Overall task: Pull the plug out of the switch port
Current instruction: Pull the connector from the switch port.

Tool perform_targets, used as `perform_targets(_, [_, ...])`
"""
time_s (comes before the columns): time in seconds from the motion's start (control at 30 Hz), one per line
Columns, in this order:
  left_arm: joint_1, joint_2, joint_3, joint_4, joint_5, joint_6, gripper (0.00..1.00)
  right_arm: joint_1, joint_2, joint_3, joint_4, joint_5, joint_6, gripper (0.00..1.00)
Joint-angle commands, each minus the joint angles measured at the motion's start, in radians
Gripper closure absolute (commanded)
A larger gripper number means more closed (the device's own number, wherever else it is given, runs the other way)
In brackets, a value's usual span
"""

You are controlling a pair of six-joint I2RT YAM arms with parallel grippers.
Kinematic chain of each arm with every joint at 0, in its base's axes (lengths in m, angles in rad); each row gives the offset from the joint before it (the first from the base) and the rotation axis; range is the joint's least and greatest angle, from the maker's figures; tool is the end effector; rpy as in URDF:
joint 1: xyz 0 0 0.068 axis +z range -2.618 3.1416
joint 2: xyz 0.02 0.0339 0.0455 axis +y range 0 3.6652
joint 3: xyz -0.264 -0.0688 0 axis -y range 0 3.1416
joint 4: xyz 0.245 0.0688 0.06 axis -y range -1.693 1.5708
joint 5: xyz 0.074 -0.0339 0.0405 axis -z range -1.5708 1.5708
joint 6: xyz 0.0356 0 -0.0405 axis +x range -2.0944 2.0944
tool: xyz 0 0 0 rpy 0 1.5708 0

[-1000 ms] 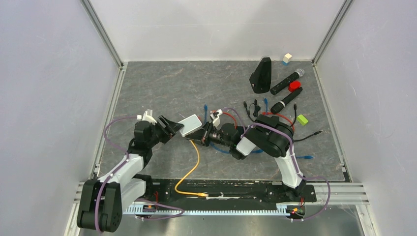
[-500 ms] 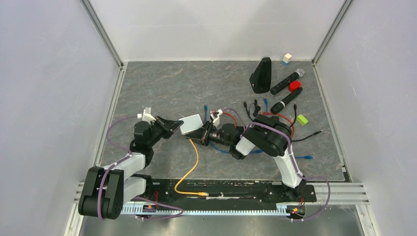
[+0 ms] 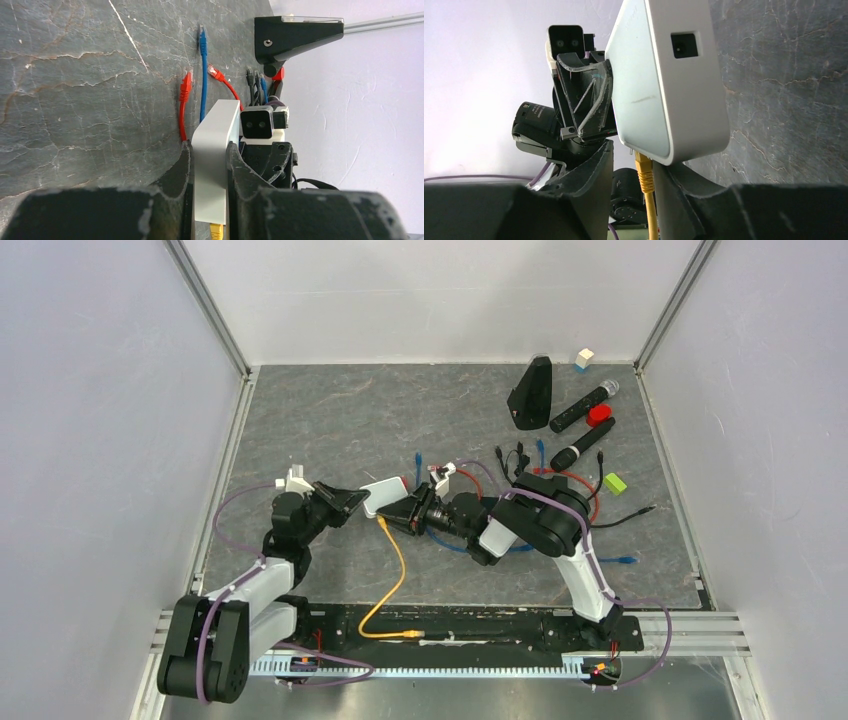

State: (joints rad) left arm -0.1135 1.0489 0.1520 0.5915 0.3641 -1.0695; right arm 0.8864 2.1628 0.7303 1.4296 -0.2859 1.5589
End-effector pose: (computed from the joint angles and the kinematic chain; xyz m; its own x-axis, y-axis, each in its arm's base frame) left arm 0.1878 -0.0342 0.1561 -0.5323 -0.7641 -0.3644 -0.0490 0.4575 -0.8878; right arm 0.2253 0.2920 0.0979 -0.9216 0.3880 -0.0111 -0.0091 0.0069 0.9999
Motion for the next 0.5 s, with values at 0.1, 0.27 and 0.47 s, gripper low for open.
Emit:
perform_targets(0.1, [-0.003,-0.024,0.002,-0.031,-0.046,-0.013,0.98,-0.003,0.014,0.011,0.111,0.033,0.017,0.63])
perform_targets(0.27, [-0.003,-0.012,-0.006,-0.013,-0.059,-0.031,0.98,0.005,0.006,-0.001,0.12,0.016,0.01,0.67])
perform_targets(0.47, [-0.003,-0.008,0.004,-0.011,-0.067,-0.035,0.98,0.013,0.012,0.0,0.124,0.009,0.018,0.82])
